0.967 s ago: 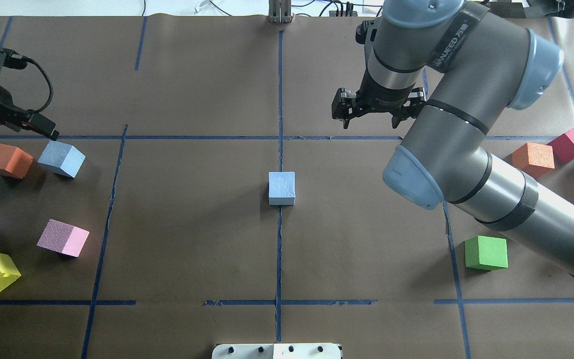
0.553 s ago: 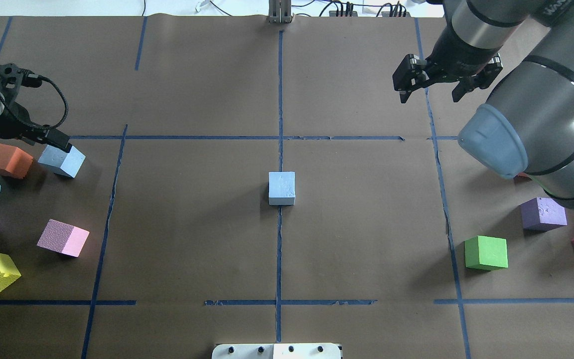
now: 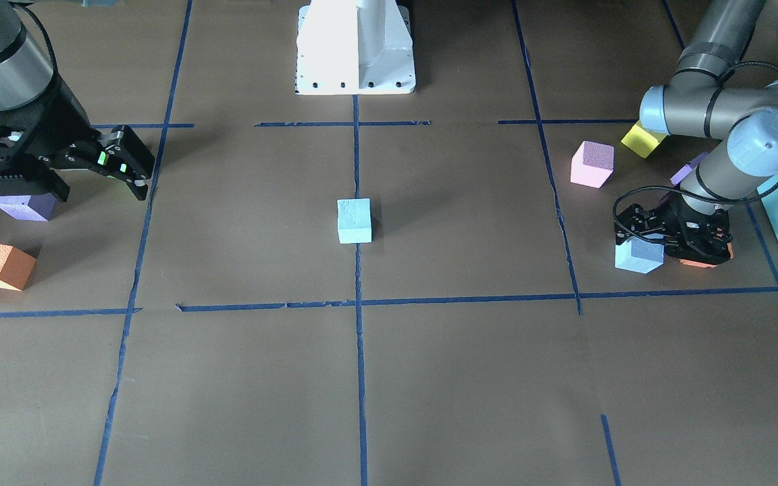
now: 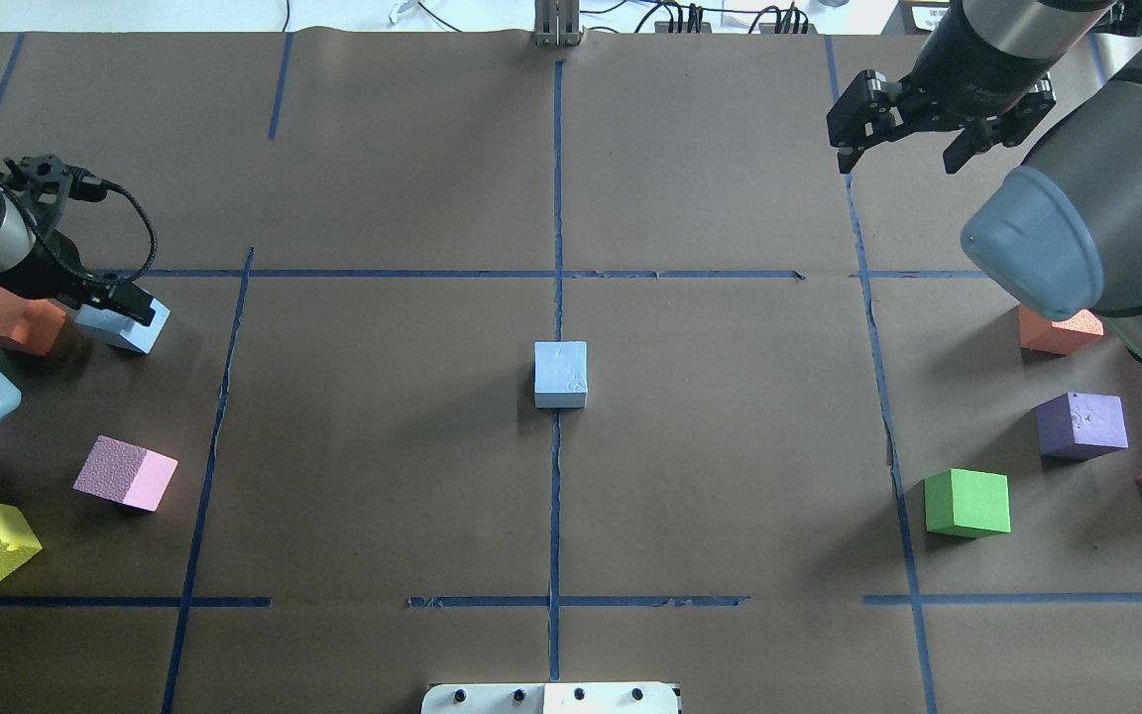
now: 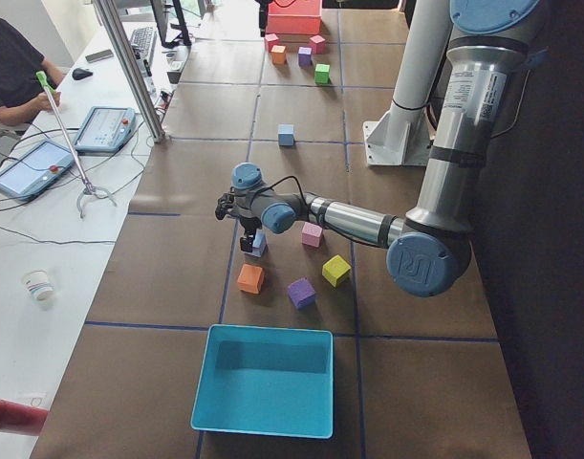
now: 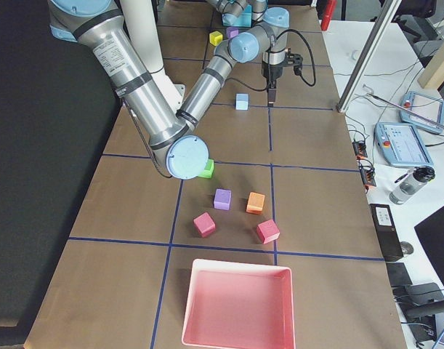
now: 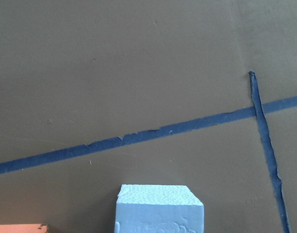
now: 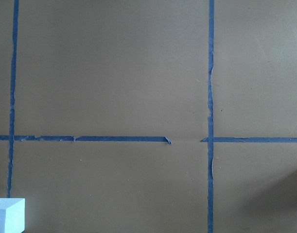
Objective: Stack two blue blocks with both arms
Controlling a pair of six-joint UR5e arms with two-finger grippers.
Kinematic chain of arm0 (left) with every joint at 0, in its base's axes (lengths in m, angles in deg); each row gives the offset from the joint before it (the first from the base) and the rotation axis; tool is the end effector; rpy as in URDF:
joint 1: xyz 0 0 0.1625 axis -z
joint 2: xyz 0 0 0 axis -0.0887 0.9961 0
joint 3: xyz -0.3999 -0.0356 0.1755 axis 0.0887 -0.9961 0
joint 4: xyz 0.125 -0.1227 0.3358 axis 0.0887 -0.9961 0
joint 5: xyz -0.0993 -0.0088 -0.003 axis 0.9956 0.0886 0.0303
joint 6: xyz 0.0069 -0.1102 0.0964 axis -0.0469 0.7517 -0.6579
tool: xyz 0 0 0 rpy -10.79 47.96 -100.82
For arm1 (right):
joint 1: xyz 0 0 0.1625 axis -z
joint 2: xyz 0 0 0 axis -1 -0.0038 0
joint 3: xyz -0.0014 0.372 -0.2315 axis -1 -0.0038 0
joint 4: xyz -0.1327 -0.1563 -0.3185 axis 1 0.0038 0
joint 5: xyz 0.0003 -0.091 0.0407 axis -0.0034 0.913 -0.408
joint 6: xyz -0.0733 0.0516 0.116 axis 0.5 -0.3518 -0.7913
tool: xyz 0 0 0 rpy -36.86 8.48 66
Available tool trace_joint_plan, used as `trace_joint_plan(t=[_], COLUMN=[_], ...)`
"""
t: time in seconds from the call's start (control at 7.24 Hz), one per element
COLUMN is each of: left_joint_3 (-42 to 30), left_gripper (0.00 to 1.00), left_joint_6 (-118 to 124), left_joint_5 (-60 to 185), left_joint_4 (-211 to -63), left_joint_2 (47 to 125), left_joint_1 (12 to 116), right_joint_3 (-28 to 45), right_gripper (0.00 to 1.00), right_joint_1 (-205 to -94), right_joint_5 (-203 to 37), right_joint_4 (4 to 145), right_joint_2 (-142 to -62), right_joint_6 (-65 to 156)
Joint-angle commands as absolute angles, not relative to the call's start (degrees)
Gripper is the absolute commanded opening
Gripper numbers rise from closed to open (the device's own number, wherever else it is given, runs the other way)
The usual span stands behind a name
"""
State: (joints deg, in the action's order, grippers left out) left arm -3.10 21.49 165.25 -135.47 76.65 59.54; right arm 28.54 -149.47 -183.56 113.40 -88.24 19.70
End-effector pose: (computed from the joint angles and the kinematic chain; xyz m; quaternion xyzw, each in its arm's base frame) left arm 0.2950 -0.5006 0.5878 0.0682 0.3873 0.1018 0.9138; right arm -0.2513 -0.5337 0.2855 0.0415 -0.3751 0.0207 0.9258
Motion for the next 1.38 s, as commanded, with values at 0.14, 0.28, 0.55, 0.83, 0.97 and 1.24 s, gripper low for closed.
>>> trace_joint_plan(t=[0.14, 0.28, 0.55, 0.83, 0.97, 1.24], left_joint_3=[-3.07, -3.33, -4.3, -12.16, -17.43, -19.95], left_gripper=[0.8, 0.34, 0.04, 0.0, 0.0, 0.01], left_joint_6=[22.04, 21.95, 21.95, 22.04, 22.04, 29.87], left_joint_5=[164.74, 164.65, 164.91, 165.18, 164.91, 163.6], left_joint_4=[-135.22, -135.31, -135.22, -123.71, -113.61, -104.12], left_joint_2=[76.49, 76.4, 75.7, 76.57, 79.54, 88.14], left_joint_1=[58.79, 58.96, 59.31, 59.58, 59.58, 58.62], right_joint_3=[29.55, 29.73, 29.82, 29.46, 29.55, 27.37], right_gripper=[1.0, 1.0, 1.0, 1.0, 1.0, 1.0], right_joint_1=[-153.67, -154.81, -158.76, -164.63, -167.19, -174.57], right_joint_5=[-186.02, -186.03, -187.25, -188.49, -188.15, -188.84], right_joint_4=[113.5, 113.5, 113.5, 112.89, 112.54, 112.53], right_joint_2=[-92.09, -93.49, -97.26, -103.84, -108.4, -113.6], right_joint_6=[27.61, 30.43, 39.2, 49.91, 56.84, 67.25])
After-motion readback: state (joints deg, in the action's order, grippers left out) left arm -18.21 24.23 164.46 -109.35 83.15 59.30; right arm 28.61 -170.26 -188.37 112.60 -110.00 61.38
